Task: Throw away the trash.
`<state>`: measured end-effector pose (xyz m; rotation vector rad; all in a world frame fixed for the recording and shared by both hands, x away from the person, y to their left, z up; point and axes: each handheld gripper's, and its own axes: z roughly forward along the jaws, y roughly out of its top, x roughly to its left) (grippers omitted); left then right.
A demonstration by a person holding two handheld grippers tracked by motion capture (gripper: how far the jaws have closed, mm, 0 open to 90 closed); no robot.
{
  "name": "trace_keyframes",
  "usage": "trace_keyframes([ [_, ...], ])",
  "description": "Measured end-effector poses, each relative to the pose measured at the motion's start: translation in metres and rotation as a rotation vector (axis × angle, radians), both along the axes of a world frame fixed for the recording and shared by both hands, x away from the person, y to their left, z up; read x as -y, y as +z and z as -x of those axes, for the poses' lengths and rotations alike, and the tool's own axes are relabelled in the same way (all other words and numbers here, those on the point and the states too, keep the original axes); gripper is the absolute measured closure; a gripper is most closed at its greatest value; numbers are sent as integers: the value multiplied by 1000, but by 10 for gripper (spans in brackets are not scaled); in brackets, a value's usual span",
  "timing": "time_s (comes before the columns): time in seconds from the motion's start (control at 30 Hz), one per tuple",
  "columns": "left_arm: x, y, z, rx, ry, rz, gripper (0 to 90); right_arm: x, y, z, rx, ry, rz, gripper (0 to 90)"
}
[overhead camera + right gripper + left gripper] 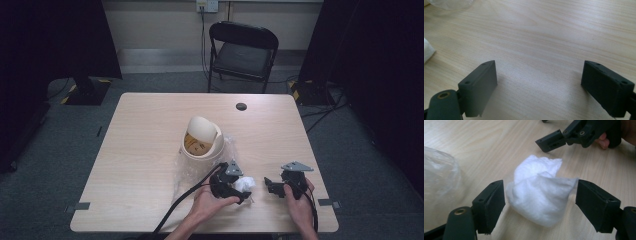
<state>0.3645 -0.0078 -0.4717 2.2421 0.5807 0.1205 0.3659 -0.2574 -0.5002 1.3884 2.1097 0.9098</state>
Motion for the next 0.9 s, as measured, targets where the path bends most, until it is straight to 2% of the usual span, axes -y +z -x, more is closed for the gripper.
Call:
trace_keyframes([
  [0.17,3,-9,-1,5,-3,-48,299,0,0,0,0,0,0,124],
  [0.43,5,-13,2,32,-14,-89,434,0,0,0,0,1,0,124],
  [0.53,5,-13,4,36,-24,-91,530,0,0,0,1,1,1,124],
  [0.57,6,-13,7,44,-33,-84,602,0,0,0,1,1,1,124],
  [0.63,6,-12,9,49,-36,-85,633,0,0,0,1,1,0,124],
  [0.7,5,-11,10,34,-41,-62,713,0,0,0,1,0,0,124],
  [0.77,3,-10,11,32,-36,-67,736,0,0,0,1,1,1,124],
  [0.9,0,-7,12,12,-34,-24,751,0,0,0,1,0,0,124],
])
